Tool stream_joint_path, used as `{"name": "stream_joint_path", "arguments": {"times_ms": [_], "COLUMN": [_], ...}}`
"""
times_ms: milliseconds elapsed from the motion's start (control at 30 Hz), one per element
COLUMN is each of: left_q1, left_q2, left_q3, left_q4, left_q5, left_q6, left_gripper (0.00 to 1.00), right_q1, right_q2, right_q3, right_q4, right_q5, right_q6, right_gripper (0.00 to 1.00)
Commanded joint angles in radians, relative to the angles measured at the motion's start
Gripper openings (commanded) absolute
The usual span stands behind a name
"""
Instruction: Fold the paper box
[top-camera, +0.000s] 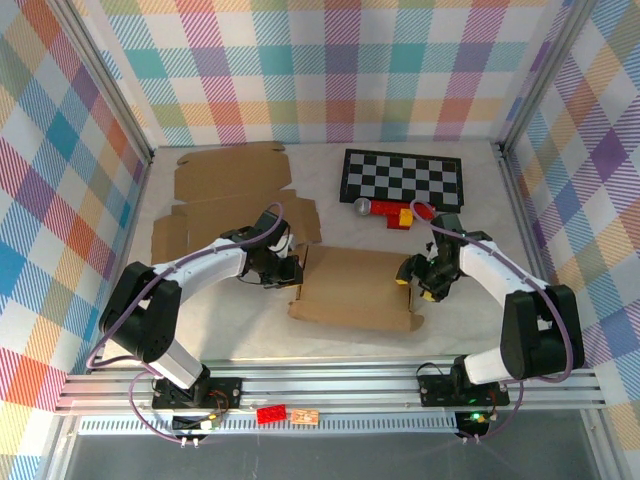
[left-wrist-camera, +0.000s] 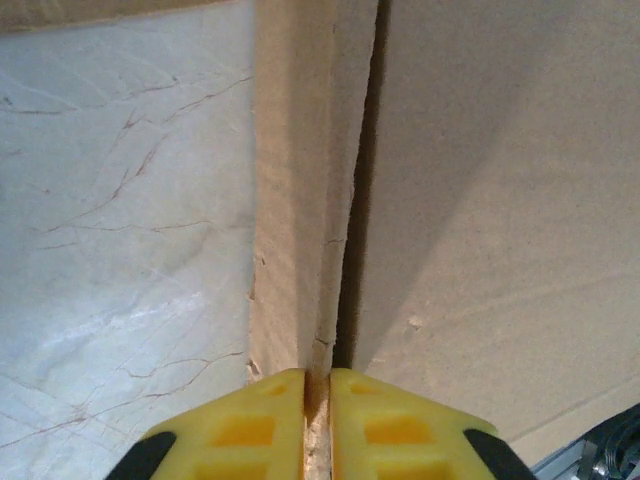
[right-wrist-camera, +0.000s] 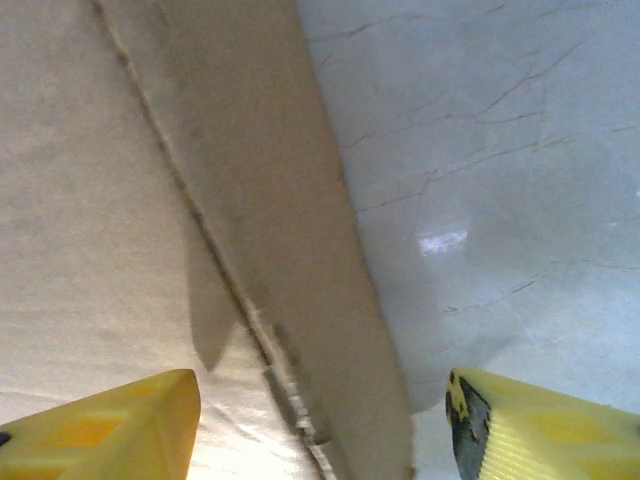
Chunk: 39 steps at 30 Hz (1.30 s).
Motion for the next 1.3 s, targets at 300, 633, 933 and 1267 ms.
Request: {"name": "stream_joint_path", "arguments": {"times_ms": [300, 633, 933, 1267], "left_q1": [-0.006, 0.026, 0.092, 0.133], "left_q2": [-0.024, -0.029, -0.042, -0.026], "left_q3": [-0.041, -0.092, -0.143, -0.160], "left_q4": [0.030, 0.088, 0.103, 0.101], "left_q5": [0.033, 0.068, 0.102, 0.118], "left_q6": [-0.014, -0.053, -0.048, -0.018], "left_gripper": [0.03, 0.00, 0.00, 0.00], "right_q1": [-0.074, -0.076, -0.075, -0.070], "right_q2": [0.048, 0.102, 0.113, 0.078], "right_q3": [0.028, 0.002, -0.036, -0.060], "right_q4": [0.101, 0.213, 0.248, 0.342], "right_q5": [-0.091, -0.214, -0.295, -0.493], "right_q6": [-0.075, -0.116, -0.148, -0.099], "right_gripper": [0.83, 0.90, 0.94, 0.92]}}
